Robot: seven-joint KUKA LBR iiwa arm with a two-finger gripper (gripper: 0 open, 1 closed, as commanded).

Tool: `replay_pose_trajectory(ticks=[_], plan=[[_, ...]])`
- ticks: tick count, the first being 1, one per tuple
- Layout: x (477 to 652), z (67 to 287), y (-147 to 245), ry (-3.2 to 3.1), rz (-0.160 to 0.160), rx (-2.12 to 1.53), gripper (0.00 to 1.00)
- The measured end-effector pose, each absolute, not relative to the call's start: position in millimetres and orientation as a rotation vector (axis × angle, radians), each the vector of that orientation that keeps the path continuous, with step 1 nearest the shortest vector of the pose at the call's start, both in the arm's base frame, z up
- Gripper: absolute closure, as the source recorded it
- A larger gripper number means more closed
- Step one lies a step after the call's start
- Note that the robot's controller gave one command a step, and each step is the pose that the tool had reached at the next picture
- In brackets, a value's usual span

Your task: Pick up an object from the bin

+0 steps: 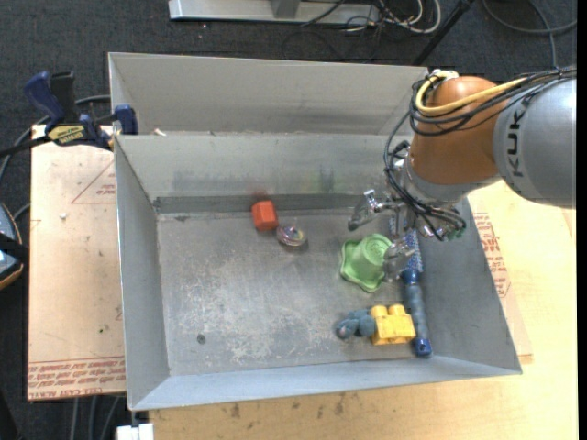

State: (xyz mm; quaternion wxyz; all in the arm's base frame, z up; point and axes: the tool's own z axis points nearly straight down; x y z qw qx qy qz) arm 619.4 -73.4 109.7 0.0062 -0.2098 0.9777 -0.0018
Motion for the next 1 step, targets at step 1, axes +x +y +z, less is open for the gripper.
replay_pose_trajectory(ticks=[1], plan=[[617.2,104.9,-72.8,3.066,0.0,-0.657,1.0]])
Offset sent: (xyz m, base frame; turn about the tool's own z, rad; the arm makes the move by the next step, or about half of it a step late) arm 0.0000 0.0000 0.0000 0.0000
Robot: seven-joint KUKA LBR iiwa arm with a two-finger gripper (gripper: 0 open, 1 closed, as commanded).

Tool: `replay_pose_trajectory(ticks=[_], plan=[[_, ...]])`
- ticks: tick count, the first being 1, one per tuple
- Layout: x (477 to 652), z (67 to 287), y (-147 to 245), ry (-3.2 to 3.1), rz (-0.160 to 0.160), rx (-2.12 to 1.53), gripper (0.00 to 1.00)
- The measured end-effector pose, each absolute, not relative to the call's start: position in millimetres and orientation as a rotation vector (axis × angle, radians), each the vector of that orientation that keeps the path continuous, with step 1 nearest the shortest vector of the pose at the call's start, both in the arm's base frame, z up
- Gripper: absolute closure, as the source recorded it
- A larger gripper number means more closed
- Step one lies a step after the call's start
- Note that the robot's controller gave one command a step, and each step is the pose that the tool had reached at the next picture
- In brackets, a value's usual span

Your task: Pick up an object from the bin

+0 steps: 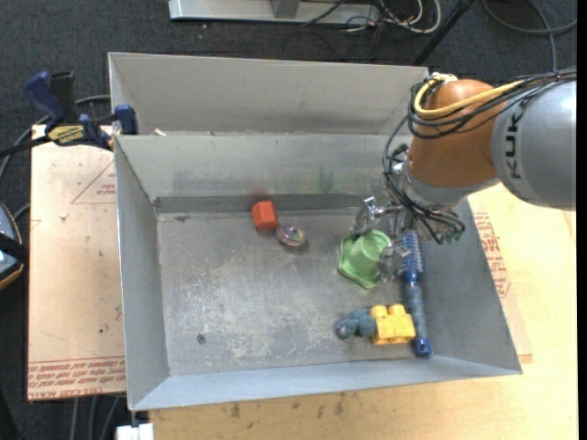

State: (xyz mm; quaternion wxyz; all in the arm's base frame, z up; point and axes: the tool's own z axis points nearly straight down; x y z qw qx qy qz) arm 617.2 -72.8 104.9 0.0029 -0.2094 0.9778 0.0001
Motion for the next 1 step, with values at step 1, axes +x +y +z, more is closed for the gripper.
replay_pose_trajectory(ticks=[1], plan=[[609.9,229.0,-90.8,3.004,-0.006,-0.883,1.0]])
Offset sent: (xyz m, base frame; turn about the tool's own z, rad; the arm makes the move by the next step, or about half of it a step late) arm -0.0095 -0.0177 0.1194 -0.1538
